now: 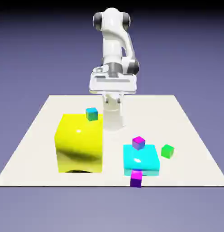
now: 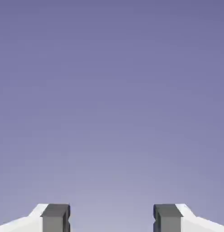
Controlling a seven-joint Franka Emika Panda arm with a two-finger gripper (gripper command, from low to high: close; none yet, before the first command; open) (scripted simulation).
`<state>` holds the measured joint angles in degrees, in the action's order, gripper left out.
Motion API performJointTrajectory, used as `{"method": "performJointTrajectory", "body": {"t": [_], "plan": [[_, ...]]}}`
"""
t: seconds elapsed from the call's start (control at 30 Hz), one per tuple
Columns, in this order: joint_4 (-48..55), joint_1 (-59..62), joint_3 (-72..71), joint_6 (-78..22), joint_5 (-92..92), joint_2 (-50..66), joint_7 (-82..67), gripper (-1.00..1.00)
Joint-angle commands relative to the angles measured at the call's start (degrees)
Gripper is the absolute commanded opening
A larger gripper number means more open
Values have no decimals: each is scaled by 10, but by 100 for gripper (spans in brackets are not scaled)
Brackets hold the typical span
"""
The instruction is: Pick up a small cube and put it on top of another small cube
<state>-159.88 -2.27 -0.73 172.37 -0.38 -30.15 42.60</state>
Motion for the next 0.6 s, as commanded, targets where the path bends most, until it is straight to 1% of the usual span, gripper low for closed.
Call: {"method": "performJointTrajectory", "body": {"t": [0.0,0.57], "plan": [[9,-13,-6,-14,-3,21,1,0],[168,-236,-108,-245,-57,374,21,0]]}}
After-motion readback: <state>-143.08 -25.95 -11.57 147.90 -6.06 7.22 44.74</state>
